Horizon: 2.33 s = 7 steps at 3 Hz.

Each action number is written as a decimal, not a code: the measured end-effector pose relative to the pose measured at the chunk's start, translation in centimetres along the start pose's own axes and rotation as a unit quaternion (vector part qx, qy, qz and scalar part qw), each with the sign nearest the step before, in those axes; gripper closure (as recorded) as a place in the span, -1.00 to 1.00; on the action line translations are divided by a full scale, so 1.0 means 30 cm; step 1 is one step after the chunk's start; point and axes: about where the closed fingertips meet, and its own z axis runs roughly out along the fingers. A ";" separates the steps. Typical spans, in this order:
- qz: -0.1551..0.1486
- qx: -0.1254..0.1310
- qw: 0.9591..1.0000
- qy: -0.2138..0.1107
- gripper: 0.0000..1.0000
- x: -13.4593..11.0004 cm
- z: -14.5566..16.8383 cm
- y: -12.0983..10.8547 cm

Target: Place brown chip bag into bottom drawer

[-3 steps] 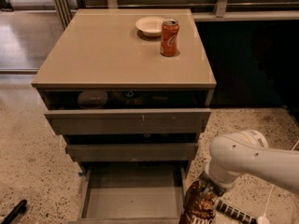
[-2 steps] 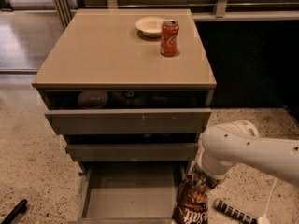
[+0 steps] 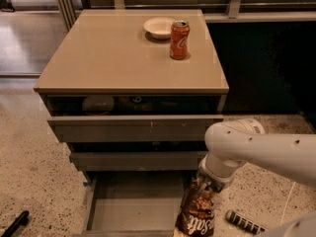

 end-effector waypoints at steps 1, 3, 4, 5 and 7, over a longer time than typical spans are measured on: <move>0.013 0.002 1.000 -0.002 1.00 -0.018 -0.004 -0.051; 0.014 0.004 1.000 0.002 1.00 -0.004 -0.015 -0.008; -0.009 0.008 1.000 0.013 1.00 0.072 0.015 0.069; -0.010 0.032 0.999 0.017 1.00 0.131 0.072 0.005; -0.006 0.041 0.999 0.024 1.00 0.167 0.111 -0.065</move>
Offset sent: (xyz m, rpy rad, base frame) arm 0.0019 -0.0115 0.0056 -0.0038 -0.0109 -0.0355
